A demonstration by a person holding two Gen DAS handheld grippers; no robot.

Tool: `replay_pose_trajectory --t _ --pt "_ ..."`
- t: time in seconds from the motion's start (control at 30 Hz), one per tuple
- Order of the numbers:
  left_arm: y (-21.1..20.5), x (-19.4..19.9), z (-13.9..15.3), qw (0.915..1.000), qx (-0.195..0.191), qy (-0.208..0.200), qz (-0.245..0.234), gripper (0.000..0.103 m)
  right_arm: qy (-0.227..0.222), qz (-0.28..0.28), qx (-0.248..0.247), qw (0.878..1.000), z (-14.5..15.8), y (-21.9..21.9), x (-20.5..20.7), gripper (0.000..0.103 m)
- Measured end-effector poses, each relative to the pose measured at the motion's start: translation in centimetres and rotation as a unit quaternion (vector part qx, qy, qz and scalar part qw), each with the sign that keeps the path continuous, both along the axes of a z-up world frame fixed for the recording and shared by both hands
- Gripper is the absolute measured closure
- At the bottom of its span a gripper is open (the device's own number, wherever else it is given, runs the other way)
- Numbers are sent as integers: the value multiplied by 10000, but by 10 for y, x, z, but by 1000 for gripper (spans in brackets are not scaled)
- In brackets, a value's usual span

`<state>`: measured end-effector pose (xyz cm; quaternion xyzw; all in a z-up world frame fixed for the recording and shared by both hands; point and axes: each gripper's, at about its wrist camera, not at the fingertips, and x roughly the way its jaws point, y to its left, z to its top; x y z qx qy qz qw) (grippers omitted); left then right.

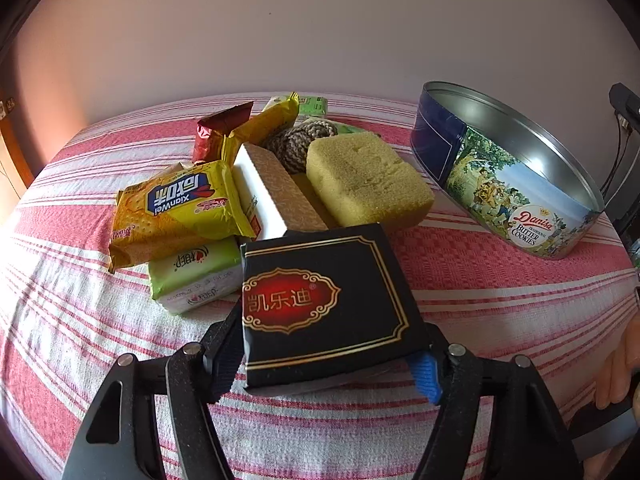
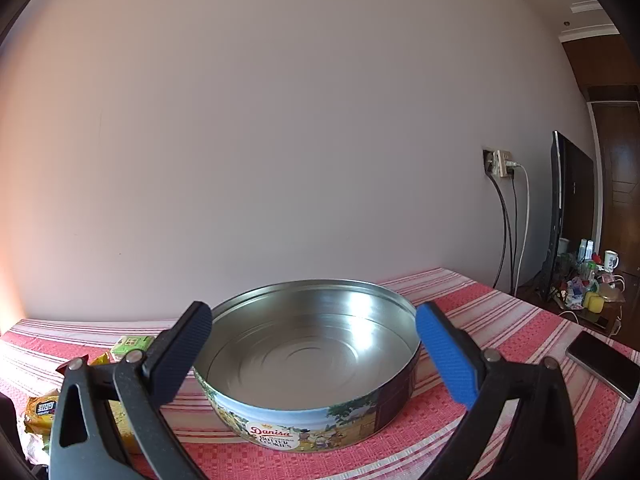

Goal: Organize objects
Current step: 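Hold the black box in the left tool while the right tool approaches the yellow sponge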

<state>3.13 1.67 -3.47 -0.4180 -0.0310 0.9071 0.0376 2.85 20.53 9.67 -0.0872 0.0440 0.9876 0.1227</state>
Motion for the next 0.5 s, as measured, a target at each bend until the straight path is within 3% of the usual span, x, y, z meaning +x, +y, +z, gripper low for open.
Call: replay_pose_trajectory --t 0.13,0.23,0.5 --pt "-12 8 6 9993 328 147 75 40 -80 89 -45 9999 -1 0 -2 0" --pt "-17 16 12 9990 293 326 65 40 -156 266 -60 9995 -3 -1 -4 0" --pt "-55 43 33 9967 426 686 90 40 -256 1325 247 9905 -10 -33 -5 0"
